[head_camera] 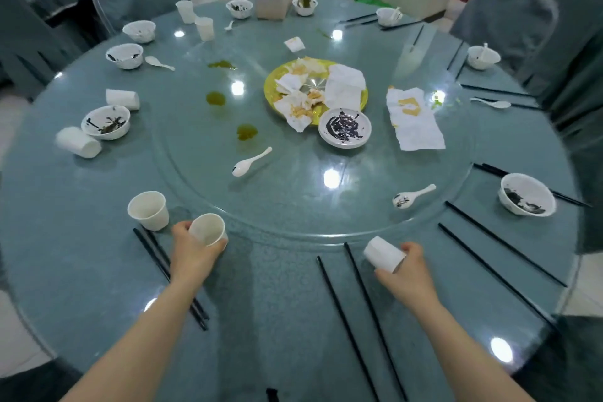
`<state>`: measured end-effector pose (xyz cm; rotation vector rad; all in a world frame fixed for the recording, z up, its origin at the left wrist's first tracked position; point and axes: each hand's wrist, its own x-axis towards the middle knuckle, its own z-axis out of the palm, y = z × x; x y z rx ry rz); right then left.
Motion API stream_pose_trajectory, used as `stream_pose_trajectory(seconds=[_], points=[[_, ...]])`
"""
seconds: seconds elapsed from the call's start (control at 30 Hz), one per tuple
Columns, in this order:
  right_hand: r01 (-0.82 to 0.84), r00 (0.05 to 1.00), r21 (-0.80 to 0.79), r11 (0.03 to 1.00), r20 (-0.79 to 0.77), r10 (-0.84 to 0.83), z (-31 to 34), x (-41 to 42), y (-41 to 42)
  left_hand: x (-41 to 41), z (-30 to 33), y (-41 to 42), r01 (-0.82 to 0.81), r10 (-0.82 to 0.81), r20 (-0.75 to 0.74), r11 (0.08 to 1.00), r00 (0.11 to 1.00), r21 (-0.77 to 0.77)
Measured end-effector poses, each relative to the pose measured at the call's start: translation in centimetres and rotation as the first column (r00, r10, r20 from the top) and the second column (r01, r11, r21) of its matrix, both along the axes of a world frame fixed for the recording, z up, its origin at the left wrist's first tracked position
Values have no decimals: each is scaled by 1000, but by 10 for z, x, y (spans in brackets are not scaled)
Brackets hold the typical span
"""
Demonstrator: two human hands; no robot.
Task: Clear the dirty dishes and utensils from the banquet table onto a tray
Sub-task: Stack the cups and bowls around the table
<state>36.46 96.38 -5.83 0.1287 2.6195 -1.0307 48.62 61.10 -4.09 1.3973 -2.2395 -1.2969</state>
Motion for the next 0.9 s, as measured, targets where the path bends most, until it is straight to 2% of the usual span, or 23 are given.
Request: stream_pose_trajectory(seconds=[0.13,0.23,0.33,0.43,0.63,0.9], points=[[-4,999,-150,989,-44,-3,18,14,-8,-5,13,20,156,-149,-127,987,981,50],[-50,995,-257,965,-92,27,39,23,-24,-4,23,37,336,-315,-236,940,919,53],[-147,985,-332,932,-134,108,61,32,-47,-6,33,47,512,-501,-195,859,843,5],[-223,973,-391,893,-141,181,77,38,-70,-6,43,53,624,-622,-116,781,775,-18],[-347,938,-402,847,-132,321,81,39,-102,-8,57,55,695,-698,-68,716,712,-69],[-523,843,-373,766,-96,529,89,37,-139,-4,71,49,657,-662,-101,749,743,-84]])
